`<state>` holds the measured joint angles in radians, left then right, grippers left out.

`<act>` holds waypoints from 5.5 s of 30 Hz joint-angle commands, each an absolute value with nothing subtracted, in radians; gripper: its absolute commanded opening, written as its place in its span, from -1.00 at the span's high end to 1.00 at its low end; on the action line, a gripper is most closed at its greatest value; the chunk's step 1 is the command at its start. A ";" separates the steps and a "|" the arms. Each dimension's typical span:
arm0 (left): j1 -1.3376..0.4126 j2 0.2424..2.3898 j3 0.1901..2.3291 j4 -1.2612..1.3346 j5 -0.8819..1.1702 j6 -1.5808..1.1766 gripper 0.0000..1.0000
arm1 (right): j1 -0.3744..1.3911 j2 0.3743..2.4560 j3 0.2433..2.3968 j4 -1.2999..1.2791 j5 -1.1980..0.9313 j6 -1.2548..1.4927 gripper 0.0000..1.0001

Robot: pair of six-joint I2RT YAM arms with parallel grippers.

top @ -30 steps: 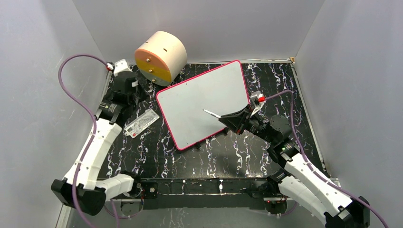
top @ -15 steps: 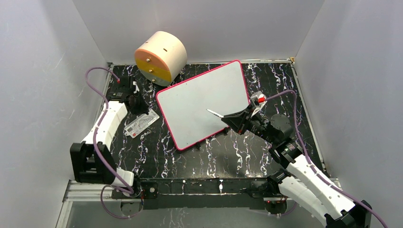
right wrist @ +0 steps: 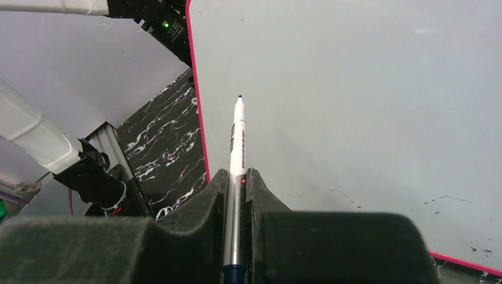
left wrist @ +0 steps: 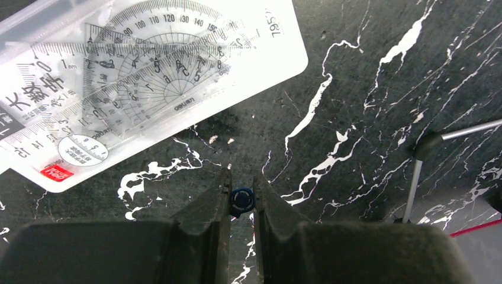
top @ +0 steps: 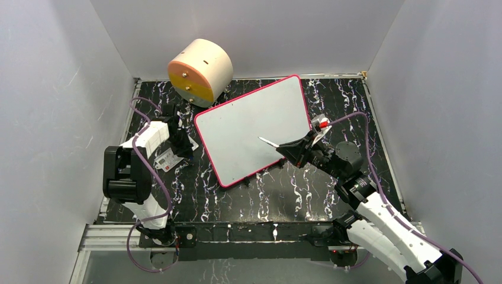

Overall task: Write a sentence on the whiteboard
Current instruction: Place the pen cap at the center of the board, then move the whiteboard stand to the center of the board, then write a sentence on the whiteboard.

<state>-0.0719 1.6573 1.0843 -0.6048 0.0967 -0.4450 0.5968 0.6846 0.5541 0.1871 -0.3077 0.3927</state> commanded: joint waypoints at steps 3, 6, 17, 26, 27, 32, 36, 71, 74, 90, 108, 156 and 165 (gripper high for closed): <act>-0.071 1.662 1.051 -0.596 0.120 -0.431 0.72 | 0.595 0.701 0.617 0.220 -0.293 0.387 1.00; -0.072 1.672 1.043 -0.584 0.122 -0.427 0.58 | 0.595 0.715 0.630 0.211 -0.292 0.378 1.00; -0.072 1.646 1.039 -0.575 0.092 -0.418 0.28 | 0.595 0.720 0.649 0.184 -0.281 0.366 1.00; -0.071 1.492 1.049 -0.542 0.053 -0.407 -0.51 | 0.594 0.722 0.694 0.110 -0.266 0.333 1.00; -0.071 1.473 1.047 -0.536 0.038 -0.407 -0.51 | 0.594 0.722 0.698 0.102 -0.265 0.328 1.00; -0.045 1.351 1.035 -0.471 -0.044 -0.425 -0.55 | 0.595 0.728 0.729 0.065 -0.268 0.302 1.00; -0.002 1.212 0.999 -0.350 -0.003 -0.451 -0.58 | 0.595 0.737 0.757 0.035 -0.270 0.277 1.00; 0.062 1.270 0.998 0.209 1.054 -0.395 -0.33 | 0.604 0.782 0.884 -0.097 -0.263 0.155 1.00; 0.057 1.293 0.987 0.254 1.097 -0.424 -0.14 | 0.614 0.797 0.892 -0.093 -0.259 0.155 1.00; 0.031 1.308 0.848 0.465 1.177 -0.459 1.00 | 0.731 0.863 0.917 -0.044 -0.123 0.137 1.00; -0.035 1.280 0.797 0.454 1.144 -0.371 1.00 | 1.118 1.044 1.089 -0.132 0.397 0.012 1.00; -0.050 1.244 0.815 0.319 1.106 -0.201 1.00 | 1.329 1.430 1.454 -0.315 0.719 -0.082 1.00; -0.054 1.241 0.814 0.318 1.104 -0.198 1.00 | 1.328 1.529 1.523 -0.304 0.750 -0.081 1.00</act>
